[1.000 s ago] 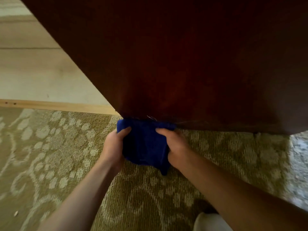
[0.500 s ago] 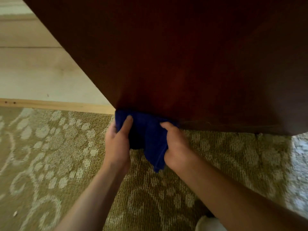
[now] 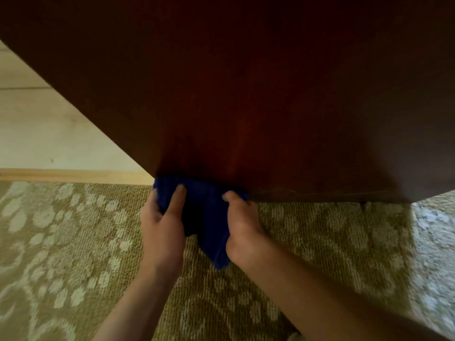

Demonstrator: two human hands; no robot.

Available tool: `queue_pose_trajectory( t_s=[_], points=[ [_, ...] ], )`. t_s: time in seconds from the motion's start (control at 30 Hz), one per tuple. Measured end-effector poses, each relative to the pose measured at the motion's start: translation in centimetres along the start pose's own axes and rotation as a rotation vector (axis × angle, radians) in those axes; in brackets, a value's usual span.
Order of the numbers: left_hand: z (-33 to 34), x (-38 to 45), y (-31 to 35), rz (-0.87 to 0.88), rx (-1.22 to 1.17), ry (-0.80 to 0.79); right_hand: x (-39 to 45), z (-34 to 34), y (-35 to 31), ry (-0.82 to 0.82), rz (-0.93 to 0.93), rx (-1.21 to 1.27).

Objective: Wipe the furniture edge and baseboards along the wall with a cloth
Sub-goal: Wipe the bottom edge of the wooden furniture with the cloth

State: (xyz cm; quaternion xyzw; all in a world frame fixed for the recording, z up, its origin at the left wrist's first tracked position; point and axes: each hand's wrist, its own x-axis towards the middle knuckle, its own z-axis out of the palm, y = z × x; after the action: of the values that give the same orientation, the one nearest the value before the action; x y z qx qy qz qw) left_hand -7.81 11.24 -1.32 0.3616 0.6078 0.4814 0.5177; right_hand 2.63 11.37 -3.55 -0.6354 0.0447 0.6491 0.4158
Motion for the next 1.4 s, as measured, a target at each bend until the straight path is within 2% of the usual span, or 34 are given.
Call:
queue_pose_trajectory(
  t_s=[0.1, 0.17, 0.23, 0.33, 0.4, 0.47, 0.6, 0.7, 0.77, 0.9, 0.97, 1.07, 1.13, 1.27, 1.4],
  points=[
    [0.5, -0.7, 0.8, 0.086, -0.086, 0.004, -1.6, -0.9, -0.6, -0.039, -0.069, 0.059],
    [0.9, -0.6, 0.4, 0.085, -0.043, 0.022, -1.4, -1.0, -0.8, -0.062, -0.074, 0.03],
    [0.9, -0.2, -0.9, -0.021, -0.007, 0.04, -0.4, -1.0, -0.5, -0.06, -0.035, -0.029],
    [0.7, 0.8, -2.2, -0.337, -0.053, 0.062, 0.5, -1.1, 0.0, -0.051, 0.007, -0.082],
    [0.7, 1.0, -2.2, -0.384, -0.064, 0.046, 0.8, -1.3, -0.2, -0.043, 0.027, -0.065],
    [0.7, 0.4, -1.0, -0.301, -0.104, 0.052, -0.1, -1.1, -0.8, -0.058, 0.018, -0.049],
    [1.1, -0.9, 1.5, 0.005, -0.18, 0.056, -2.0, -1.6, -1.6, -0.119, -0.118, -0.047],
    [1.1, -1.0, 1.0, 0.084, -0.08, 0.078, -1.7, -1.6, -1.1, -0.12, -0.122, -0.069],
    [0.9, -0.5, -0.3, -0.018, -0.043, 0.057, -0.6, -1.3, -0.9, -0.101, -0.083, -0.093],
    [-0.2, 0.9, -2.7, -0.394, 0.028, 0.006, 1.6, -1.7, 0.0, -0.055, -0.022, -0.068],
    [-0.2, 1.1, -2.8, -0.431, 0.07, -0.039, 2.1, -2.7, 0.3, -0.025, -0.007, -0.037],
    [1.8, 0.6, -2.2, -0.51, -0.022, -0.196, 1.7, -6.5, -0.7, 0.079, -0.113, 0.104],
    [3.7, 0.3, -2.9, -0.549, 0.033, -0.25, 1.7, -9.0, -1.5, 0.124, -0.158, 0.12],
    [5.6, -0.1, -4.8, -0.595, 0.136, -0.132, 2.2, -9.1, -1.9, 0.19, -0.132, 0.009],
    [6.3, -1.0, -4.1, -0.586, -0.04, -0.116, 1.7, -8.8, -2.8, 0.179, -0.096, 0.034]
  ],
)
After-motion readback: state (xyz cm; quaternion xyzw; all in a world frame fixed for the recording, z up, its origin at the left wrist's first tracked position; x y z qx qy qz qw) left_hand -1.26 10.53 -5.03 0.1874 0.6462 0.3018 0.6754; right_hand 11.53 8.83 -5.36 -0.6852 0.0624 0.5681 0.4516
